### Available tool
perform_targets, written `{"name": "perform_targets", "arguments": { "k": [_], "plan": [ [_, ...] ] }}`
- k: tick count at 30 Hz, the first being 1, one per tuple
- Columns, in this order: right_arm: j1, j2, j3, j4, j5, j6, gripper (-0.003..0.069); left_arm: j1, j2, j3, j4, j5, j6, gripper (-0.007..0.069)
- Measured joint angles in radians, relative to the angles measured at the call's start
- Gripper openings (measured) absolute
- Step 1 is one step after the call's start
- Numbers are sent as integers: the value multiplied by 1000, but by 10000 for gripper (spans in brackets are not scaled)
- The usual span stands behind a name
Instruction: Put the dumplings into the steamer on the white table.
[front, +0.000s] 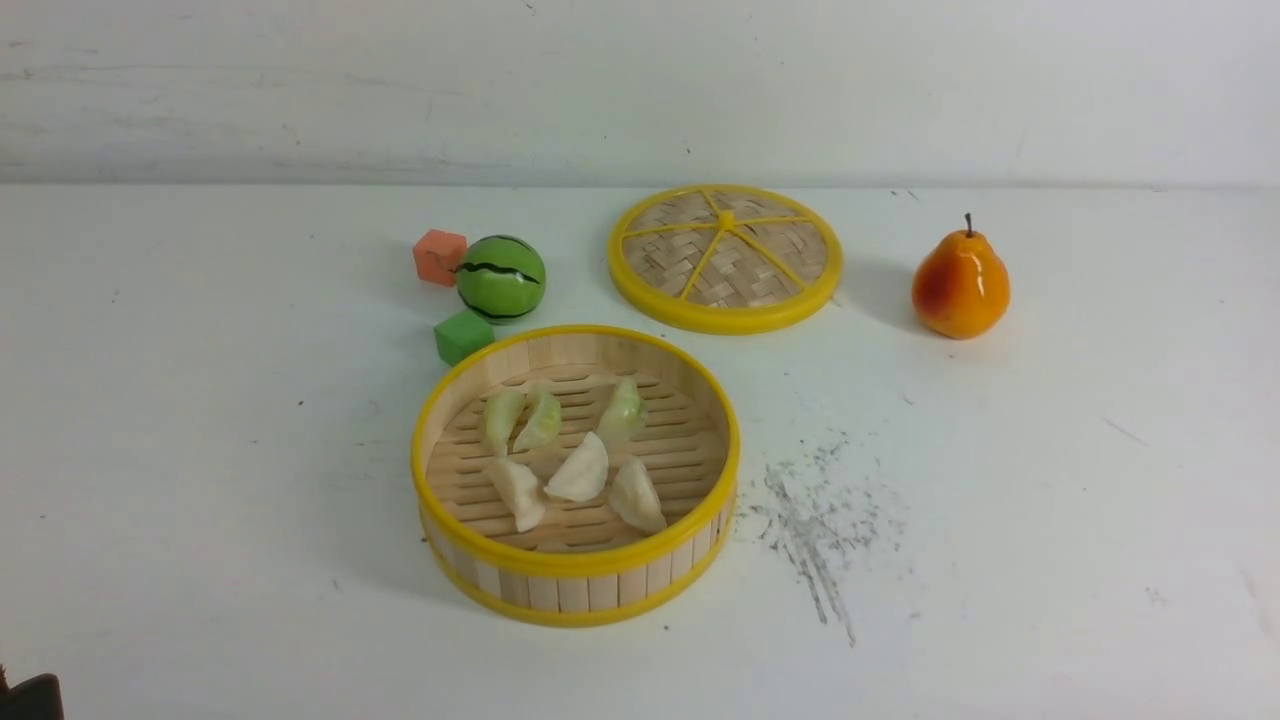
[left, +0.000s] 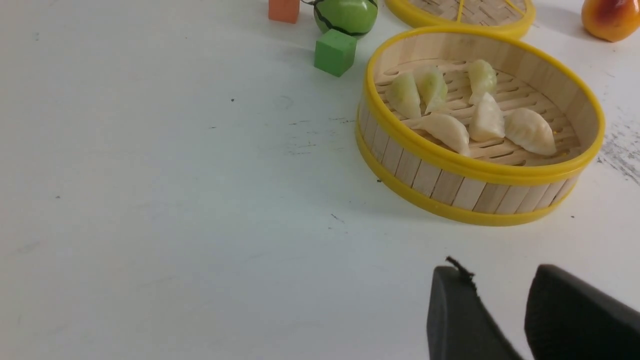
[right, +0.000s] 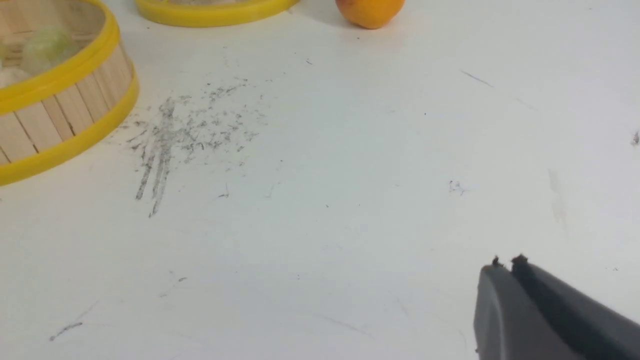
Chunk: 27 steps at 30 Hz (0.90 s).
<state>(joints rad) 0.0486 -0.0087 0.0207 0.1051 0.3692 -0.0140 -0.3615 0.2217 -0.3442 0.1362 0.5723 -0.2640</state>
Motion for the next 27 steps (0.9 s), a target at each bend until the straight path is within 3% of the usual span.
{"name": "perform_targets", "arguments": {
  "k": [19,23,27],
  "plan": [
    [0,0,-1,1,2,0,43,1,-28,37,1,-23,0,221],
    [0,0,-1,3,2,0,48,64,-141,101,57,-16,3,213],
    [0,0,-1,3,2,0,56,149,-224,166,25,-56,3,171]
  ]
}}
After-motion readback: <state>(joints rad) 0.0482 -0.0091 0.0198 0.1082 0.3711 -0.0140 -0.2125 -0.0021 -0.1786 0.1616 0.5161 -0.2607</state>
